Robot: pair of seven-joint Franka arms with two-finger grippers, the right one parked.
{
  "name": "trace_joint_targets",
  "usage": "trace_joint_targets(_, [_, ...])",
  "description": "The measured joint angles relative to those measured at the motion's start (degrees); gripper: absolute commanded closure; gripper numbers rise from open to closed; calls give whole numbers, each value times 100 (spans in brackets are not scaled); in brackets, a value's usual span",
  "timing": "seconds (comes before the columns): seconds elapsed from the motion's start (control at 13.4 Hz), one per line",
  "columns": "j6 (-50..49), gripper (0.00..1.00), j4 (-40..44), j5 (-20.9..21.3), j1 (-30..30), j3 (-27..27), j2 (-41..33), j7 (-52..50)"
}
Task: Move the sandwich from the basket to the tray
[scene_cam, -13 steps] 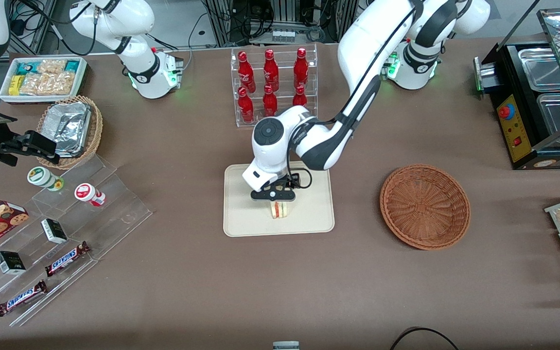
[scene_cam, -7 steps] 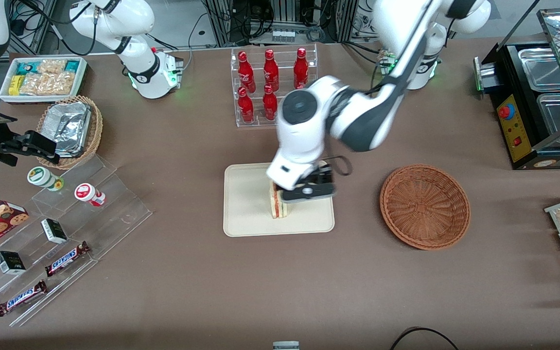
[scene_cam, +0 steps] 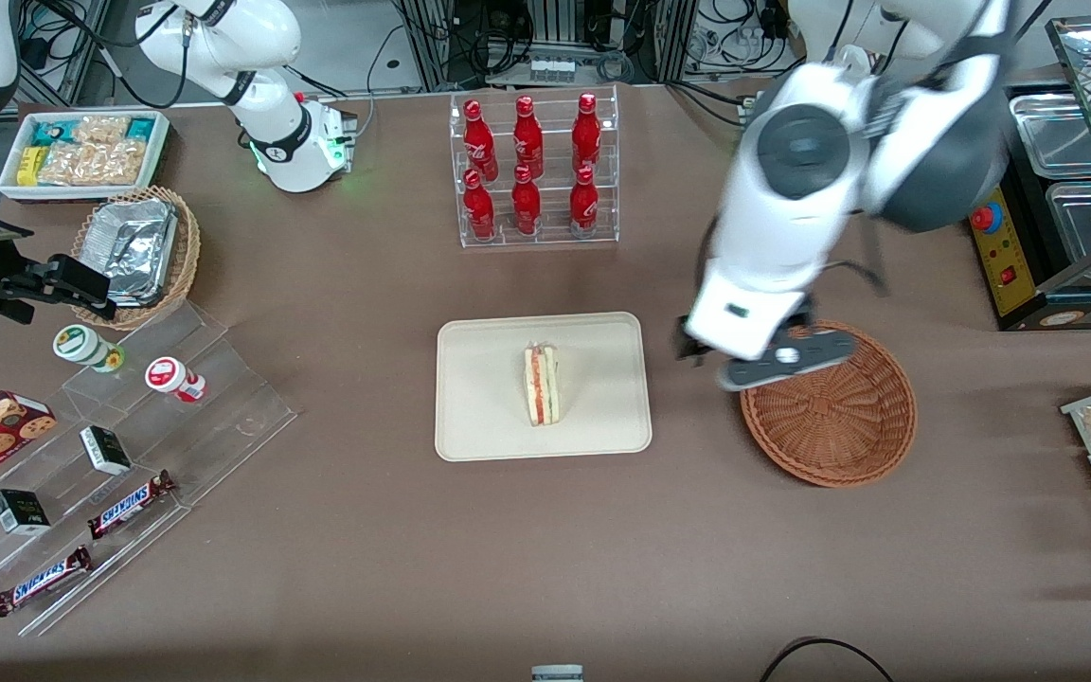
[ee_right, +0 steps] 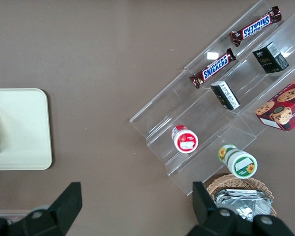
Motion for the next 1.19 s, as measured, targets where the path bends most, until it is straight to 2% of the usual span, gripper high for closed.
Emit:
trace_joint_targets(0.6, [-573, 0, -580, -474, 1840, 19, -1037, 2781])
trace_joint_targets(0.89, [-635, 0, -1151, -495, 2270, 19, -1558, 3519])
trace_joint_targets(1.19, [-528, 0, -1447, -726, 2339, 12, -1822, 3685])
